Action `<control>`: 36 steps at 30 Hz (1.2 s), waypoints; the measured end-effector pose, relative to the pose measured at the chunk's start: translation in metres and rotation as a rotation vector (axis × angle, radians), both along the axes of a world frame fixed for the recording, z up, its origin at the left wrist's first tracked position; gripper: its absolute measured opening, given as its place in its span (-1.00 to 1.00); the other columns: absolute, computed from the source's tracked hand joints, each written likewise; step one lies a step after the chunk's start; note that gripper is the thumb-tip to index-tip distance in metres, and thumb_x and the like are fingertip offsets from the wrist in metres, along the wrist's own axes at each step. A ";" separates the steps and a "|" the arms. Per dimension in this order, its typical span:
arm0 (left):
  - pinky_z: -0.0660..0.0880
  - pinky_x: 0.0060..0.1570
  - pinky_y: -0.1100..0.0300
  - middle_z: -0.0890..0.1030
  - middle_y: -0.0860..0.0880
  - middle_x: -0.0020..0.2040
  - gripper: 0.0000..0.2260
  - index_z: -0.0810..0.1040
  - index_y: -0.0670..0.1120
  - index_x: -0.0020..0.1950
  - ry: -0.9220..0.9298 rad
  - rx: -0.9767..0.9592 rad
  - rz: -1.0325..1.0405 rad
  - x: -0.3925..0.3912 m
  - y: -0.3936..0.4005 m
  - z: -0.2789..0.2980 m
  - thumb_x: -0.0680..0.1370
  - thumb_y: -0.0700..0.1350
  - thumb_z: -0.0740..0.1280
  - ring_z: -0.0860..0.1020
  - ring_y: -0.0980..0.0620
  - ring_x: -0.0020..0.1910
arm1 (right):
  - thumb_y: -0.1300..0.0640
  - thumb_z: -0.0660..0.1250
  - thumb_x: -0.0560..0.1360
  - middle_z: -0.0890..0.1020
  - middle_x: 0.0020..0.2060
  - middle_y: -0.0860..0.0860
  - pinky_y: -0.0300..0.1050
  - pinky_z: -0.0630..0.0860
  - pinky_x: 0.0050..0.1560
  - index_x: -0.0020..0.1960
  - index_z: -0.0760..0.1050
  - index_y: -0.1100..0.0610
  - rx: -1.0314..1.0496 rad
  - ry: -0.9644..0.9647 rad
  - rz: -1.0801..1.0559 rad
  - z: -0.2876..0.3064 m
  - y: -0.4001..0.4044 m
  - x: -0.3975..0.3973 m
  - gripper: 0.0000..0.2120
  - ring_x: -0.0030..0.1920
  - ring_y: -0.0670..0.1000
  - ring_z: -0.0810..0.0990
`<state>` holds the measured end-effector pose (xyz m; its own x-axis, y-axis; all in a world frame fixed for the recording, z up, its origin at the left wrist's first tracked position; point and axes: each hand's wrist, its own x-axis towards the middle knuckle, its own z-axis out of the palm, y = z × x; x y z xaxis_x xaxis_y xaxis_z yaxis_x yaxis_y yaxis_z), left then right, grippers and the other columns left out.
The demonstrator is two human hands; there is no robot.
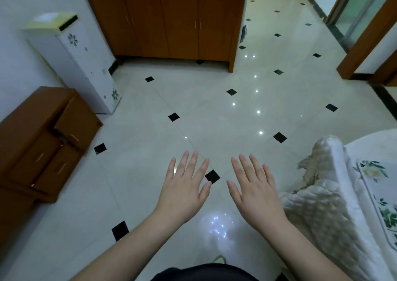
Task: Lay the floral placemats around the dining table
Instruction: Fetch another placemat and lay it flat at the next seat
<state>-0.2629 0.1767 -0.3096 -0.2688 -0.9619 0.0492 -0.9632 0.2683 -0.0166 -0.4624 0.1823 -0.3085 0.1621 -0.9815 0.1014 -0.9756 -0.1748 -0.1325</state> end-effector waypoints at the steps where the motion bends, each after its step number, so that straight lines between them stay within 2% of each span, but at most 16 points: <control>1: 0.09 0.43 -0.17 0.41 -0.14 0.49 -0.47 0.39 -0.01 0.51 -0.004 -0.003 -0.003 -0.004 -0.010 0.000 0.61 0.17 0.03 0.34 -0.17 0.49 | -0.15 -0.03 0.61 0.40 0.46 0.09 0.13 0.11 0.45 0.50 0.33 0.10 -0.008 -0.004 0.001 0.000 -0.010 -0.003 -0.43 0.48 0.16 0.33; 9: 0.09 0.42 -0.23 0.46 -0.09 0.45 -0.48 0.42 -0.02 0.49 0.004 -0.035 -0.035 -0.023 -0.100 -0.004 0.59 0.14 0.06 0.38 -0.20 0.46 | -0.15 0.00 0.60 0.38 0.48 0.04 0.16 0.05 0.48 0.52 0.29 0.08 -0.028 -0.004 -0.031 -0.006 -0.088 -0.012 -0.43 0.51 0.13 0.27; 17: 0.07 0.41 -0.21 0.50 -0.07 0.43 -0.48 0.42 -0.05 0.49 0.068 -0.042 -0.084 -0.017 -0.219 -0.007 0.60 0.13 0.06 0.39 -0.13 0.46 | -0.12 0.01 0.60 0.45 0.43 0.02 0.16 0.00 0.50 0.51 0.31 0.10 -0.069 0.061 -0.121 -0.011 -0.195 -0.001 -0.44 0.49 0.11 0.31; 24: 0.09 0.40 -0.21 0.48 -0.06 0.44 -0.48 0.38 -0.04 0.52 0.123 -0.026 -0.209 -0.017 -0.317 -0.002 0.62 0.13 0.02 0.37 -0.10 0.48 | -0.10 0.03 0.60 0.43 0.44 0.04 0.17 0.03 0.49 0.52 0.29 0.15 -0.095 0.100 -0.214 -0.008 -0.273 0.009 -0.43 0.51 0.12 0.28; 30: 0.18 0.44 -0.20 0.50 -0.04 0.42 -0.48 0.37 -0.01 0.52 0.123 0.044 -0.341 -0.056 -0.386 -0.005 0.62 0.13 0.00 0.39 -0.09 0.46 | -0.09 0.03 0.59 0.44 0.43 0.07 0.16 0.04 0.48 0.50 0.32 0.17 -0.088 0.082 -0.345 -0.007 -0.317 -0.018 -0.44 0.50 0.14 0.29; 32: 0.22 0.43 -0.23 0.46 -0.02 0.46 -0.47 0.33 0.02 0.54 0.122 0.079 -0.380 -0.079 -0.410 -0.003 0.62 0.15 -0.04 0.35 -0.07 0.49 | -0.10 0.03 0.59 0.45 0.43 0.07 0.16 0.05 0.47 0.49 0.34 0.15 -0.066 0.087 -0.395 -0.009 -0.330 -0.038 -0.44 0.49 0.14 0.31; 36: -0.01 0.49 -0.22 0.24 0.01 0.58 -0.42 0.10 0.09 0.61 0.110 0.127 -0.476 -0.138 -0.456 -0.004 0.61 0.21 -0.18 0.12 -0.04 0.59 | -0.11 0.03 0.59 0.44 0.43 0.08 0.17 0.07 0.45 0.48 0.36 0.14 -0.043 0.079 -0.497 -0.016 -0.355 -0.091 -0.44 0.48 0.15 0.32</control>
<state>-0.4007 -0.2790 -0.3137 -0.6790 -0.7341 -0.0081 -0.7277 0.6716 0.1392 -0.5534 -0.1729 -0.3245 -0.3147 -0.9372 0.1501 -0.9491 0.3095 -0.0579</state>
